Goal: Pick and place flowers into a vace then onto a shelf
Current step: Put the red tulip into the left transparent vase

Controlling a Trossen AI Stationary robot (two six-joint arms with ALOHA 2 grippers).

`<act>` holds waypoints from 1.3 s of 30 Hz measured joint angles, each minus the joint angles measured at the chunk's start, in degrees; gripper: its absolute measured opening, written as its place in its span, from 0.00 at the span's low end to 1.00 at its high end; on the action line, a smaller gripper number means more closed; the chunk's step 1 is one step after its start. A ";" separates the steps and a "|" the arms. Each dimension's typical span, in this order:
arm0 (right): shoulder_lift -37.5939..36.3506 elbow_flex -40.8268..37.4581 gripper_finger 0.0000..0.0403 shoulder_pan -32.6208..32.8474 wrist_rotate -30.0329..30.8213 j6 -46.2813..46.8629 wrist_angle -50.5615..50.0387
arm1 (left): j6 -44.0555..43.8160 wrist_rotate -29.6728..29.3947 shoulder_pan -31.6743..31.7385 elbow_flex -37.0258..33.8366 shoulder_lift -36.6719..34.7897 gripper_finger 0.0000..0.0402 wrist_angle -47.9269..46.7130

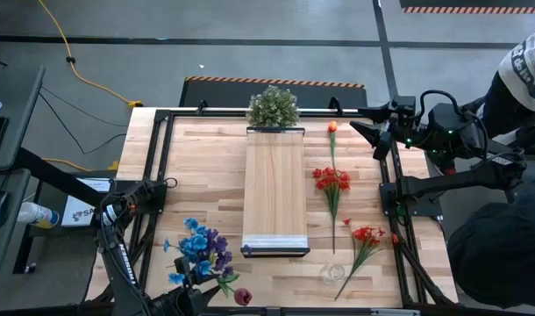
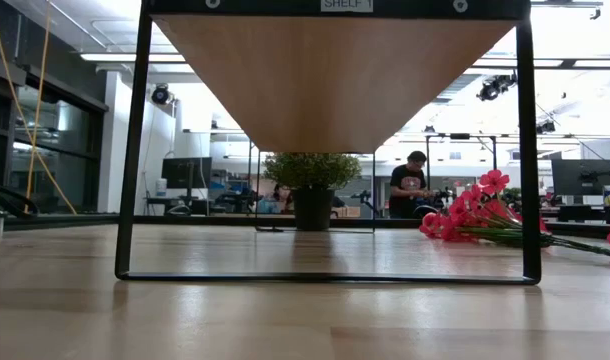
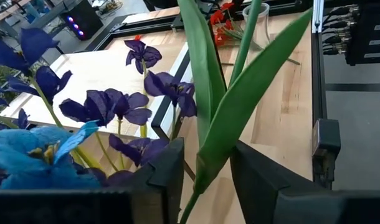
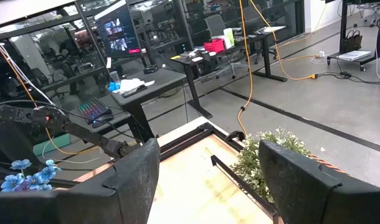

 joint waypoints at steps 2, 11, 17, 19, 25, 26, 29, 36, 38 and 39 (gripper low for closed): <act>0.00 0.00 0.65 -0.02 -0.01 -0.02 0.00 | 0.00 0.04 0.00 0.00 0.00 0.42 0.02; 0.00 0.00 0.65 -0.02 -0.01 -0.03 0.00 | 0.02 1.90 0.00 0.00 -0.02 0.48 0.18; 0.00 0.00 0.65 -0.01 -0.01 -0.04 0.00 | 0.02 1.90 0.00 0.00 -0.02 0.48 0.32; 0.00 0.00 0.65 -0.01 0.00 -0.04 0.00 | 0.02 1.90 0.00 0.00 -0.02 0.49 0.32; 0.00 0.00 0.65 0.00 0.00 -0.04 0.00 | 0.02 1.90 0.00 0.00 -0.02 0.51 0.32; 0.00 0.00 0.65 -0.02 0.00 -0.04 0.00 | 0.02 1.90 0.00 0.00 -0.02 0.51 0.32; 0.00 0.00 0.65 0.00 0.01 -0.04 0.00 | 0.02 1.90 0.00 0.00 -0.02 0.52 0.32; 0.00 0.00 0.65 -0.01 0.00 -0.04 0.00 | 0.02 1.20 0.00 0.00 -0.02 0.51 0.49; 0.00 0.00 0.65 -0.02 -0.01 -0.04 0.00 | 0.04 0.65 0.00 0.00 -0.03 0.51 0.50; 0.00 0.00 0.65 -0.01 0.00 -0.04 0.00 | 0.04 0.56 0.00 0.00 -0.04 0.51 0.50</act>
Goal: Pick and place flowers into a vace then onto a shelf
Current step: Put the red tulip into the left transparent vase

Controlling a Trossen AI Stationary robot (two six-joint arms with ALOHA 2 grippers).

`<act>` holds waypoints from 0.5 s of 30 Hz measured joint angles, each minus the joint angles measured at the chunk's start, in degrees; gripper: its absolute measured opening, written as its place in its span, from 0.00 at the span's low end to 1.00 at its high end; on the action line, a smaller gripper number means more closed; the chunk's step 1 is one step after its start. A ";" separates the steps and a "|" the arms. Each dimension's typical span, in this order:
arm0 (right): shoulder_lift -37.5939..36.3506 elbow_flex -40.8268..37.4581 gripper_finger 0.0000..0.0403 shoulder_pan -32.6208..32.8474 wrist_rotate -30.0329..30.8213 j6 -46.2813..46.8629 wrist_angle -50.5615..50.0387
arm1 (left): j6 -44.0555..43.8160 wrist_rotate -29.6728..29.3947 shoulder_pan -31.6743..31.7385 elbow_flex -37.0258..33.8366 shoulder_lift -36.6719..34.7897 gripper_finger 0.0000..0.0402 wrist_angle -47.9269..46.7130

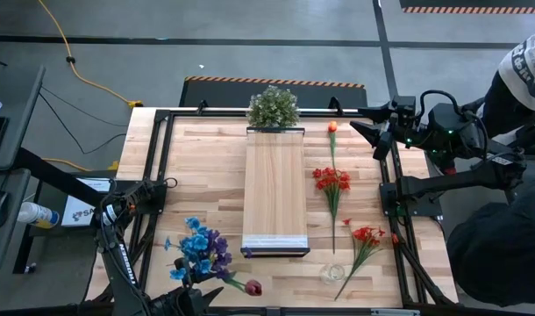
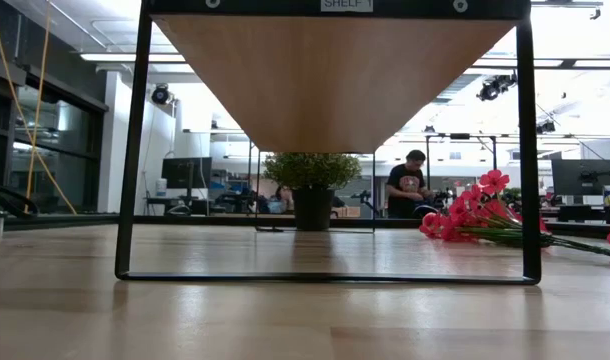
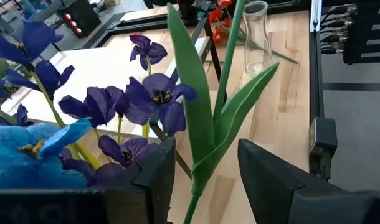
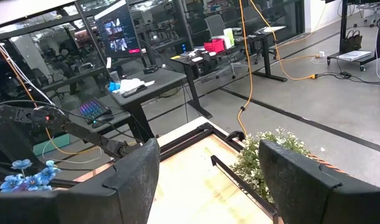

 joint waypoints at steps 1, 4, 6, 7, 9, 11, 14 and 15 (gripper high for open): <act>0.00 0.00 0.65 -0.01 -0.01 0.00 0.00 | 0.00 -0.01 0.00 0.00 0.00 0.52 0.00; 0.00 0.00 0.65 -0.01 0.00 0.00 0.00 | 0.07 0.01 0.00 0.82 0.00 0.53 -0.30; -0.01 0.00 0.65 0.01 -0.01 0.00 0.01 | 0.28 0.04 0.00 1.78 -0.04 0.54 -0.36; 0.00 0.00 0.65 0.00 0.00 -0.01 0.00 | 0.33 0.27 0.00 2.32 -0.04 0.54 -0.55; 0.00 0.00 0.65 0.00 0.00 -0.02 0.01 | 0.49 0.62 0.00 3.27 -0.04 0.55 -0.76; 0.00 0.00 0.65 0.00 0.01 -0.02 0.02 | 1.57 0.79 0.00 4.05 -0.04 0.56 -0.50; 0.00 0.00 0.65 0.00 0.01 -0.10 0.02 | 2.62 1.10 0.00 5.08 -0.04 0.56 -0.37; 0.00 0.00 0.65 0.01 -0.01 -0.26 0.02 | 3.00 1.16 0.00 5.42 -0.04 0.56 -0.27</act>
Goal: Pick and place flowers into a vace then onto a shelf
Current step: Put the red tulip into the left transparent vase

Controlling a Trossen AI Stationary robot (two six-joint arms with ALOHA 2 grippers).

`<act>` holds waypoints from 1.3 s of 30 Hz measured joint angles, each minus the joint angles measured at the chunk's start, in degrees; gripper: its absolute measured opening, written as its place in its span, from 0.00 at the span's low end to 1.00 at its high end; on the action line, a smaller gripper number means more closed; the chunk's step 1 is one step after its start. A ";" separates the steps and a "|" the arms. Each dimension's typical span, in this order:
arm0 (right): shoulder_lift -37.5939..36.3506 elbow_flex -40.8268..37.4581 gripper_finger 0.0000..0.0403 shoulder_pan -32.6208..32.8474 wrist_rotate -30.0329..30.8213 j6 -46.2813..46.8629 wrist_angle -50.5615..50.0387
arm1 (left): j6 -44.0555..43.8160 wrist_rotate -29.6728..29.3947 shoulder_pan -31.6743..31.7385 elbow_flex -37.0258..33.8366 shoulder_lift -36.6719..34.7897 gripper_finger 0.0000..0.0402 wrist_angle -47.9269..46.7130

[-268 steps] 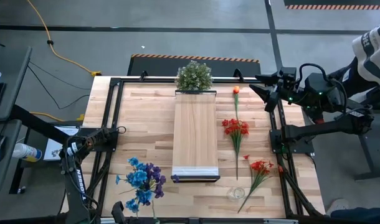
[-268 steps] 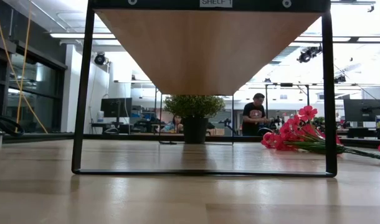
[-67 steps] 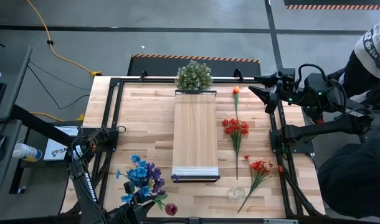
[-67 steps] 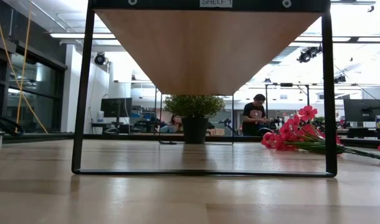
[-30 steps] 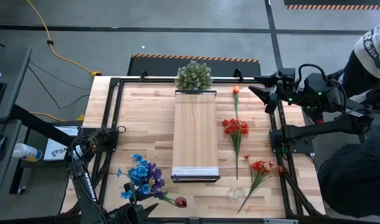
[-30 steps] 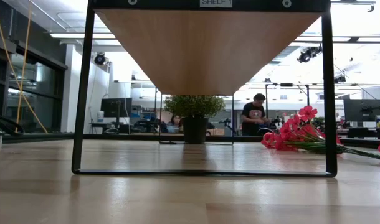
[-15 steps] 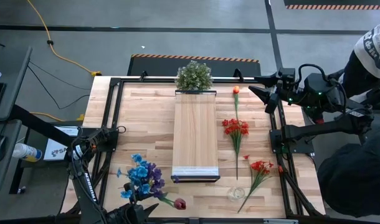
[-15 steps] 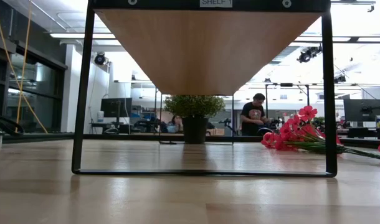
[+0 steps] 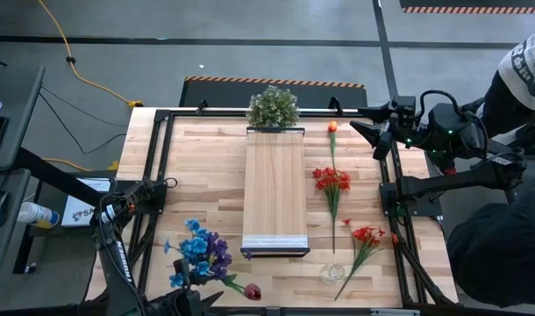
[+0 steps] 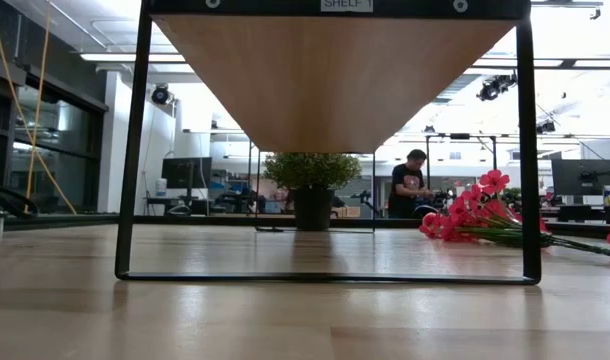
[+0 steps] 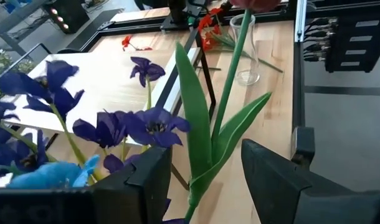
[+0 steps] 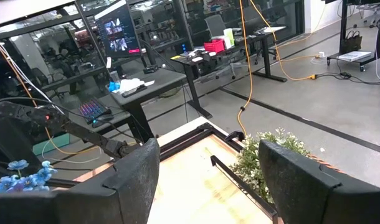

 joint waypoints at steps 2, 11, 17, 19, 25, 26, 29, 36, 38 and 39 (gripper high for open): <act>0.00 0.00 0.65 0.00 0.02 -0.81 -0.02 | 0.70 0.12 0.00 0.61 0.00 0.56 0.04; -0.01 0.00 0.65 -0.01 0.01 -0.87 0.00 | 4.69 0.14 0.00 4.83 0.00 0.56 0.41; 0.00 0.00 0.65 -0.02 0.00 -0.87 0.00 | 9.20 -0.55 0.02 8.34 0.00 0.55 2.31; 0.00 0.00 0.65 0.00 0.02 -0.87 0.00 | 11.89 -0.62 0.02 9.81 0.00 0.55 3.63; -0.02 0.00 0.65 0.00 0.00 -0.79 0.00 | 20.95 -2.36 0.04 14.97 -0.02 0.55 8.07; 0.00 0.00 0.65 -0.02 -0.03 -0.77 -0.02 | 23.06 -2.80 0.07 14.81 -0.49 0.55 10.13; 0.03 0.00 0.65 -0.01 -1.11 0.51 -0.02 | 29.88 -4.66 0.06 14.96 -1.09 0.55 15.10; 2.42 0.00 0.65 0.02 -9.61 5.09 -1.38 | 49.66 -8.20 0.02 14.89 -2.67 0.54 27.86; 3.39 0.00 0.65 0.11 -11.72 5.94 -1.35 | 54.06 -7.93 0.00 14.89 -3.69 0.54 31.16; 4.06 -0.02 0.65 0.23 -12.25 6.33 -1.41 | 54.52 -7.78 0.00 14.89 -4.36 0.55 32.18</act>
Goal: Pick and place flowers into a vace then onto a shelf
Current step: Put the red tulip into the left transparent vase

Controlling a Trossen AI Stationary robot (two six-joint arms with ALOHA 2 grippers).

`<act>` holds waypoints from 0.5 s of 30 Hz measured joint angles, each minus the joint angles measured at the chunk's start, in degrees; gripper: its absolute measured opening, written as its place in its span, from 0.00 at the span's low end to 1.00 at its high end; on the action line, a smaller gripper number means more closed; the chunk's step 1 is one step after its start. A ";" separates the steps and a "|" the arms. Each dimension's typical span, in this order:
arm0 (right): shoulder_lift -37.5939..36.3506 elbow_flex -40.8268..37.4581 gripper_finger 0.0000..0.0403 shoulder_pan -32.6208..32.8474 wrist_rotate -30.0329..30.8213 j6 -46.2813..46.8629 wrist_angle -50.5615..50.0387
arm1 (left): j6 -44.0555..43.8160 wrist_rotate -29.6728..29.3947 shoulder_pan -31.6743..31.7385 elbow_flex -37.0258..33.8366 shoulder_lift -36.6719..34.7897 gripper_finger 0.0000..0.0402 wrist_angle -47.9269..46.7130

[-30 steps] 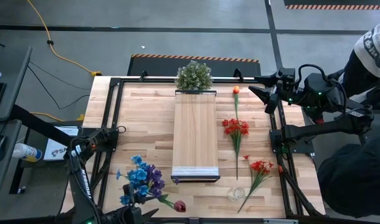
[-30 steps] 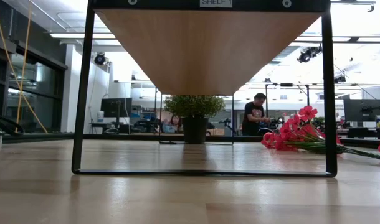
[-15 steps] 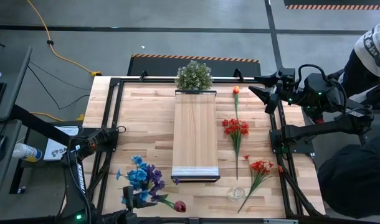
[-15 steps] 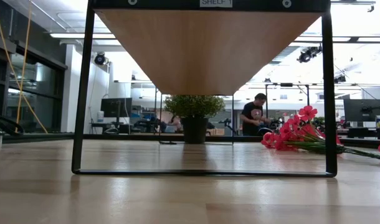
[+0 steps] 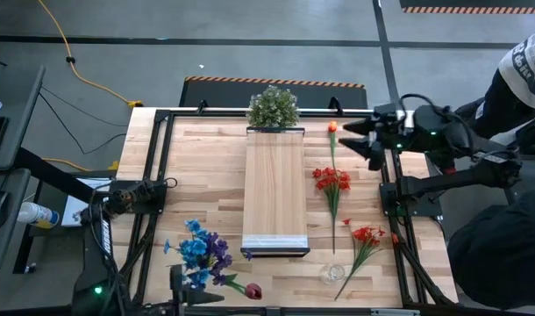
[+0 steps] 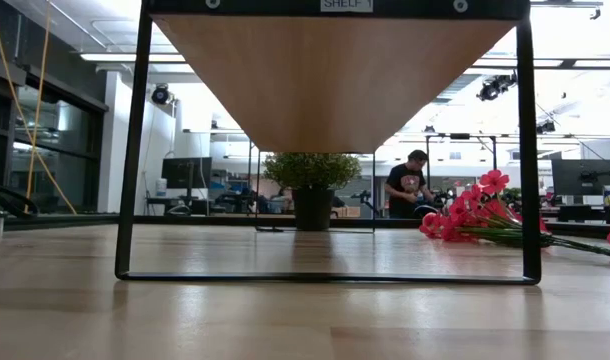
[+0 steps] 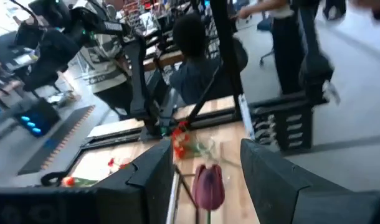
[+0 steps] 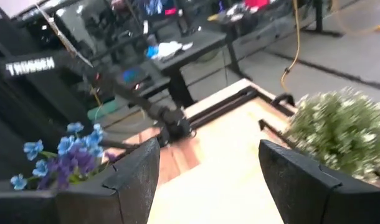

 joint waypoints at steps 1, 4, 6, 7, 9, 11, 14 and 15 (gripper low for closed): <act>0.53 -0.01 0.65 0.24 -0.52 0.21 -0.02 | 0.11 0.15 0.00 0.00 -0.64 0.55 1.13; 2.08 0.01 0.65 1.61 -1.10 0.11 -0.21 | -0.17 1.33 0.00 0.02 -3.09 0.55 2.00; 2.90 0.02 0.65 3.01 -1.13 -0.80 -1.20 | -1.14 2.73 0.00 0.02 -4.69 0.55 1.97; 3.37 -0.01 0.65 3.81 -1.15 -0.91 -2.01 | -1.78 3.61 0.00 0.02 -5.49 0.55 1.99; 3.67 -0.01 0.65 5.57 -1.13 -0.63 -3.89 | -2.17 4.93 0.00 0.02 -7.02 0.55 1.95; 4.02 -0.01 0.65 7.86 -1.10 0.23 -5.15 | -2.19 5.71 0.00 0.02 -8.36 0.55 1.79; 4.36 -0.01 0.65 12.20 -0.23 1.36 -5.10 | -2.21 5.68 0.00 0.02 -9.77 0.54 0.27; 4.58 -0.01 0.65 13.83 0.51 1.90 -4.90 | -2.25 5.67 0.00 0.02 -10.17 0.54 -0.57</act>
